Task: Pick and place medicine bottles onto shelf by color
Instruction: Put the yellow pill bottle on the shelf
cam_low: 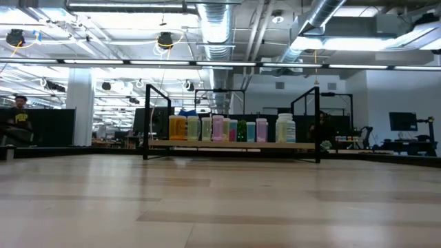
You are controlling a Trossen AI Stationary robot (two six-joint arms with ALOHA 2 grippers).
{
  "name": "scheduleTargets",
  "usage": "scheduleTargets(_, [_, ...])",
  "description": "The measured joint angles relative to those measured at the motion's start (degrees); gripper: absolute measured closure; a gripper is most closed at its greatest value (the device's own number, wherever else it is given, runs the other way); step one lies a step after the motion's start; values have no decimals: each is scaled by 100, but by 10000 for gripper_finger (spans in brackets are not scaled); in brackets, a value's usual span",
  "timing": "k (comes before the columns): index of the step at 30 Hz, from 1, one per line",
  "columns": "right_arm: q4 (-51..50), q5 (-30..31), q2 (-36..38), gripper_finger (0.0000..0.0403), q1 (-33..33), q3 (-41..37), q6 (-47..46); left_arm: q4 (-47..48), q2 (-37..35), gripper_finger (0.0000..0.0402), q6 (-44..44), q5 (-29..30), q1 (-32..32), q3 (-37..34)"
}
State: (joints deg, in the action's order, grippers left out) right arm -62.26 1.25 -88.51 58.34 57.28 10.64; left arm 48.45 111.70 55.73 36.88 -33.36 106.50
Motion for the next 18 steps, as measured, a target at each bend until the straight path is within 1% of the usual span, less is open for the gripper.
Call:
scheduleTargets(4, [357, 202, -279, 150, 20, 2, 761, 0, 0, 235, 194, 0, 0, 0])
scheduleTargets(7, [692, 217, -419, 150, 20, 0, 1163, 0, 0, 235, 285, 0, 0, 0])
scheduleTargets(14, [1219, 197, -461, 150, 116, 0, 1675, 2, 0, 235, 354, 0, 0, 0])
scheduleTargets(18, [1276, 193, -461, 150, 214, -21, 1689, 1, 0, 235, 392, 13, 0, 0])
